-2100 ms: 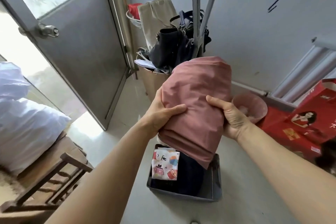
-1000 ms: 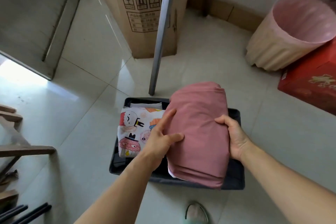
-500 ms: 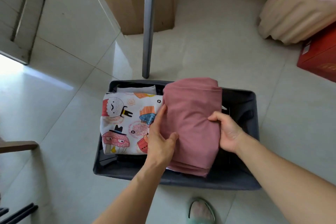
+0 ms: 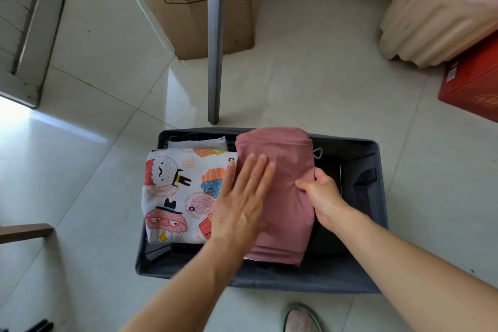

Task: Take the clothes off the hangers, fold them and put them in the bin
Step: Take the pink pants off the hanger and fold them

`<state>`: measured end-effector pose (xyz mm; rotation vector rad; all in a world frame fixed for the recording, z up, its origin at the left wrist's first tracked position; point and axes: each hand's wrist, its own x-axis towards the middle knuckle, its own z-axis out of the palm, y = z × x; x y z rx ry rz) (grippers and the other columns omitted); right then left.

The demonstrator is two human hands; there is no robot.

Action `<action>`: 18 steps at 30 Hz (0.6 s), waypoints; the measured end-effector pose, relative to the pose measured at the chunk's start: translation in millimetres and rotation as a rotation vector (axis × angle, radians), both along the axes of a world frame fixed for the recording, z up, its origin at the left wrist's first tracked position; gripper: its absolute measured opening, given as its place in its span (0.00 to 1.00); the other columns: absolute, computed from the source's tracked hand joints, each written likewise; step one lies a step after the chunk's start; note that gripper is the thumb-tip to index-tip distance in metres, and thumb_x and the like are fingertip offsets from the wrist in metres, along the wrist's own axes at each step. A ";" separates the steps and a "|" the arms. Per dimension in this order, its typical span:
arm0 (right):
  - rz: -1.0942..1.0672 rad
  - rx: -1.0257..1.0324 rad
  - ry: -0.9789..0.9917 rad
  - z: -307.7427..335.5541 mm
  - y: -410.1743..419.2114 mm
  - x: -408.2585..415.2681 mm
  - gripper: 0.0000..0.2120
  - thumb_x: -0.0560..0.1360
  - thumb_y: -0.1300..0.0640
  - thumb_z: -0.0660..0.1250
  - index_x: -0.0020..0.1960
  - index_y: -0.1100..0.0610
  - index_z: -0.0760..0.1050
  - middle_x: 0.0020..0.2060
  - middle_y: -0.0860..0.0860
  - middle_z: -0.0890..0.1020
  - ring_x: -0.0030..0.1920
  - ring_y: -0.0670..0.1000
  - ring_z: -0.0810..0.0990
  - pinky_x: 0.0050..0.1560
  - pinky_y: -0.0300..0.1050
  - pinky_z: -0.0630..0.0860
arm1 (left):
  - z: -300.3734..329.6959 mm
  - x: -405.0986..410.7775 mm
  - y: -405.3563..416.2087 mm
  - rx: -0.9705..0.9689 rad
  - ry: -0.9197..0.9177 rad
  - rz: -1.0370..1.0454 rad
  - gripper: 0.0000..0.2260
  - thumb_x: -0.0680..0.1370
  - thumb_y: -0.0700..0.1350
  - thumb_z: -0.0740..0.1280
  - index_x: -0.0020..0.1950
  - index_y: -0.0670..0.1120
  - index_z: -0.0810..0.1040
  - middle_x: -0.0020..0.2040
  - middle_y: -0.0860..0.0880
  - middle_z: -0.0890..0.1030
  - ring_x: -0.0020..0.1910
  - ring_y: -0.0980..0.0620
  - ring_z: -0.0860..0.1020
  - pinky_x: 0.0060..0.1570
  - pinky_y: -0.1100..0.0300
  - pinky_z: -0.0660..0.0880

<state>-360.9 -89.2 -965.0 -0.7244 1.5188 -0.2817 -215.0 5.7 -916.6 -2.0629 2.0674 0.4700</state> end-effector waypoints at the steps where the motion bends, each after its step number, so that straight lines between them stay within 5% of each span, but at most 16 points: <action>1: 0.033 -0.034 0.028 -1.3 -0.5 1.7 0.12 0.76 0.65 0.66 0.57 0.54 0.75 0.56 0.56 0.82 0.54 0.54 0.81 0.60 0.54 0.77 | -5.2 10.2 -11.5 0.156 -0.076 -0.024 0.53 0.73 0.61 0.69 0.79 0.46 0.32 0.80 0.46 0.35 0.78 0.47 0.34 0.74 0.46 0.28; 5: 0.367 -0.541 0.431 6.6 7.2 2.0 0.44 0.72 0.56 0.74 0.79 0.53 0.51 0.74 0.54 0.63 0.72 0.55 0.65 0.72 0.51 0.63 | -26.1 24.2 -40.4 0.330 -0.225 -0.090 0.59 0.68 0.74 0.64 0.78 0.42 0.32 0.80 0.44 0.36 0.79 0.46 0.37 0.74 0.44 0.31; 8: 1.104 -0.987 0.605 17.2 8.8 -3.0 0.58 0.66 0.37 0.73 0.80 0.50 0.38 0.79 0.52 0.40 0.79 0.53 0.40 0.77 0.57 0.42 | -34.6 24.2 -44.8 0.362 -0.249 -0.110 0.62 0.65 0.75 0.65 0.78 0.40 0.32 0.80 0.42 0.37 0.79 0.44 0.38 0.75 0.42 0.34; 11: 1.501 -0.836 0.618 8.5 -1.2 1.5 0.65 0.61 0.29 0.71 0.77 0.48 0.29 0.76 0.53 0.28 0.76 0.54 0.28 0.75 0.60 0.34 | -40.6 28.4 -48.1 0.395 -0.282 -0.150 0.66 0.62 0.76 0.67 0.77 0.39 0.31 0.80 0.41 0.36 0.79 0.42 0.37 0.74 0.40 0.34; 18: 1.547 -0.483 0.639 -5.4 -28.8 24.9 0.71 0.57 0.33 0.78 0.76 0.45 0.27 0.77 0.53 0.31 0.77 0.56 0.33 0.77 0.61 0.43 | -54.4 36.0 -61.5 0.459 -0.339 -0.197 0.70 0.58 0.79 0.66 0.76 0.37 0.29 0.79 0.36 0.40 0.79 0.40 0.39 0.73 0.39 0.31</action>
